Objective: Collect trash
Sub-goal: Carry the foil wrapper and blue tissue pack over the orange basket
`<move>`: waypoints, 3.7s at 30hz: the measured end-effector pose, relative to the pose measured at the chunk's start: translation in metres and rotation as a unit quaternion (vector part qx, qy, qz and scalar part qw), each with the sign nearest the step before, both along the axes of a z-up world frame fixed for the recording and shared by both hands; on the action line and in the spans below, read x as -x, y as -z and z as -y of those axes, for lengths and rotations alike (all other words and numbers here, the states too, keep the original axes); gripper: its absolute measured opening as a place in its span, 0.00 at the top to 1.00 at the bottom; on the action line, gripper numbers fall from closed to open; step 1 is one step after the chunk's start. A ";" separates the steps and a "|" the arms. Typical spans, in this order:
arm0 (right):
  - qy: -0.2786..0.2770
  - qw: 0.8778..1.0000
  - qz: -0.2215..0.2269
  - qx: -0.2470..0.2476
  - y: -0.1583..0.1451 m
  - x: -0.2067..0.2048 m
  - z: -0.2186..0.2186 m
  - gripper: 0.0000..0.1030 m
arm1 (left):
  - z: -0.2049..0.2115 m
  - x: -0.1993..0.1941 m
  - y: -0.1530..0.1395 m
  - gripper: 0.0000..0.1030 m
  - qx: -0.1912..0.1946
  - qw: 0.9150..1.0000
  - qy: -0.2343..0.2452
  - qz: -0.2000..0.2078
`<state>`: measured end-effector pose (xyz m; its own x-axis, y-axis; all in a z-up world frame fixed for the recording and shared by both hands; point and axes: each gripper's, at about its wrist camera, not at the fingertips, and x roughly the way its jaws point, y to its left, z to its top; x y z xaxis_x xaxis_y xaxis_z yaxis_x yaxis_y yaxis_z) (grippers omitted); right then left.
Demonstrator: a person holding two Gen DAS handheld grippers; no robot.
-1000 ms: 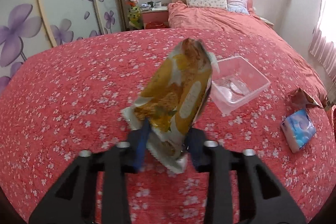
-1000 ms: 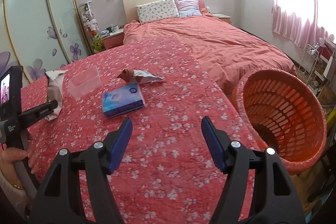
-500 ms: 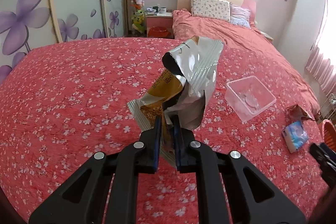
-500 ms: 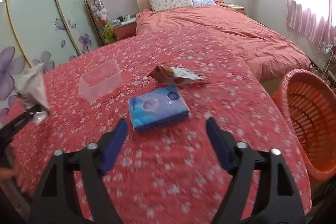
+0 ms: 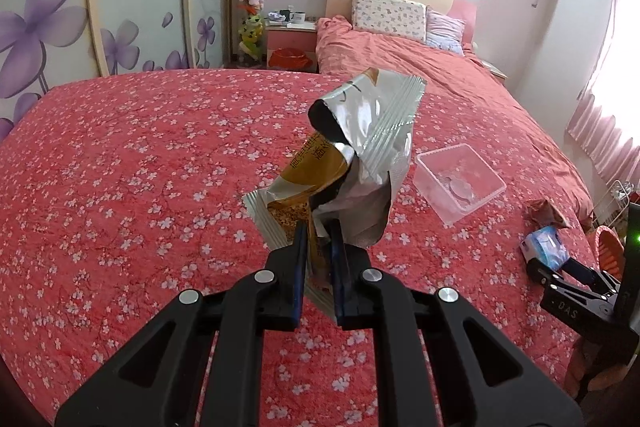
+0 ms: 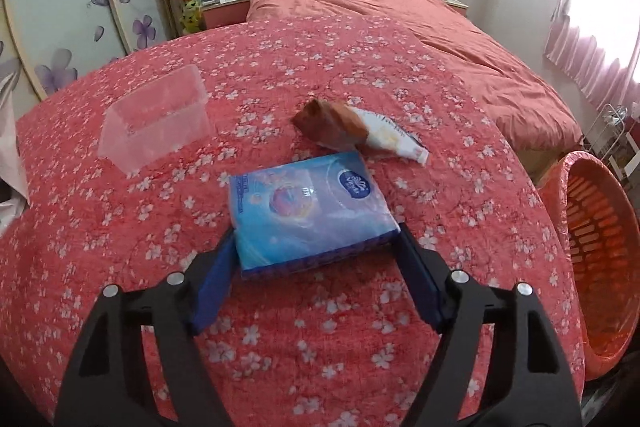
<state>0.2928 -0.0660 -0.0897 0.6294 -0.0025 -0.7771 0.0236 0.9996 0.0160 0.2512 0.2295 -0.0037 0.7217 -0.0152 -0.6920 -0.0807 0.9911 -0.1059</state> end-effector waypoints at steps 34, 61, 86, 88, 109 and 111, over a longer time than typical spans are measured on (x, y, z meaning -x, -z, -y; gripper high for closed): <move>0.094 0.984 0.150 -0.022 -0.091 0.161 0.128 0.28 | 0.154 0.059 -0.037 0.89 0.025 0.987 0.156 0.035; 0.216 0.960 0.176 -0.017 -0.076 0.204 0.241 0.28 | 0.282 0.068 -0.021 0.89 0.075 0.958 0.278 0.015; 0.252 0.953 0.163 -0.043 -0.044 0.185 0.303 0.28 | 0.370 0.064 -0.004 0.89 0.083 0.931 0.355 -0.011; 0.254 0.952 0.163 -0.046 -0.042 0.184 0.307 0.28 | 0.376 0.062 -0.002 0.89 0.083 0.929 0.360 -0.015; 0.255 0.950 0.154 -0.089 -0.025 0.159 0.338 0.27 | 0.398 0.040 0.026 0.73 0.065 0.924 0.371 -0.064; 0.253 0.951 0.150 -0.095 -0.022 0.156 0.339 0.27 | 0.397 0.039 0.028 0.66 0.061 0.926 0.367 -0.066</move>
